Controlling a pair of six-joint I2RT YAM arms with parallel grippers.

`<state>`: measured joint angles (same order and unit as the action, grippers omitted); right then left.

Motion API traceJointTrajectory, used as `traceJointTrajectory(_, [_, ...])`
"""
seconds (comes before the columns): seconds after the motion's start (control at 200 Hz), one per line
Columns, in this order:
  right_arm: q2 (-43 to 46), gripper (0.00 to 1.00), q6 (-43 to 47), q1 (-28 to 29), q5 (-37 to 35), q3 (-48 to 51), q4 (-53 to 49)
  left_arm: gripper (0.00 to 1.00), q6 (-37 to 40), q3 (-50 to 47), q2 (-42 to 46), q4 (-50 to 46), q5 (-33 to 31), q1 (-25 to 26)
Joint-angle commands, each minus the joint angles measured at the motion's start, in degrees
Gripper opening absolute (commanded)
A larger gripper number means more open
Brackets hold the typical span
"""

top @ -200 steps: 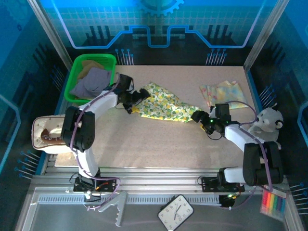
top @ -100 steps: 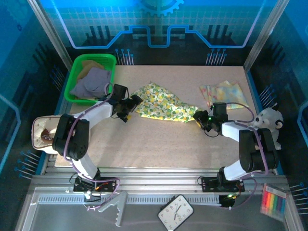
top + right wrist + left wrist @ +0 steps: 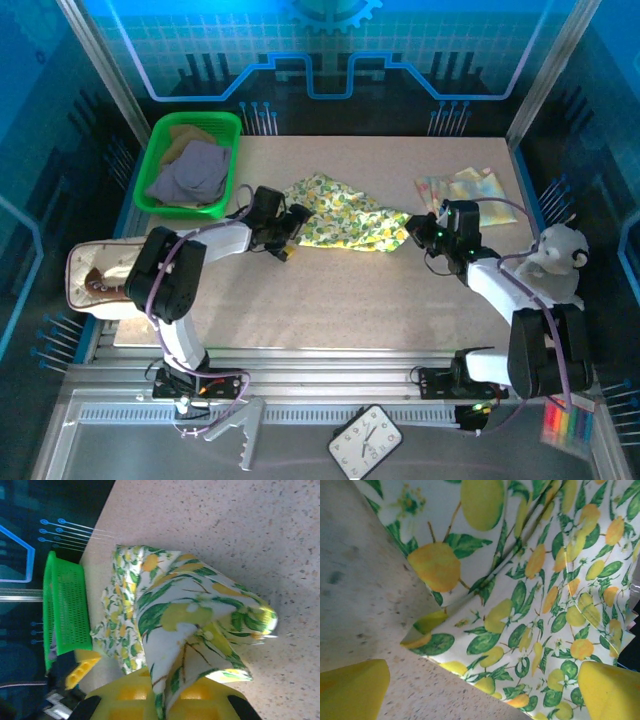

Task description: Fold and stack the skirts

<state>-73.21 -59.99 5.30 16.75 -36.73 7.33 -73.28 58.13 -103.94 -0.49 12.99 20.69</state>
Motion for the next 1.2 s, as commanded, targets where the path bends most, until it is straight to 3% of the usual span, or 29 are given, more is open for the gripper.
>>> traceJointTrajectory(0.0, [1.8,0.00,-1.7,0.9,0.0,-2.4,-2.9,0.96,-5.0,0.0,-2.7,5.0,1.8,1.7])
traceJointTrajectory(0.345, [3.8,0.00,-2.1,1.3,-0.4,-1.7,-3.8,0.63,-9.5,1.1,-6.0,9.3,1.5,4.1])
traceJointTrajectory(0.535, [4.1,0.00,-2.8,1.3,-0.5,-0.9,-3.3,0.35,-7.3,0.7,-3.8,7.3,-1.1,4.0])
traceJointTrajectory(0.855, [6.9,0.00,-2.4,1.2,-1.7,-1.5,-4.7,0.00,-2.3,0.0,2.1,4.2,-6.0,3.1])
traceJointTrajectory(1.03, [10.4,0.00,-0.5,0.7,-1.2,-5.3,-5.7,0.00,7.4,4.5,12.3,-4.7,-9.2,2.7])
traceJointTrajectory(1.195, [11.7,0.00,-0.4,-0.9,2.7,-14.1,-4.0,0.00,23.8,16.4,21.4,-14.2,-13.2,2.2])
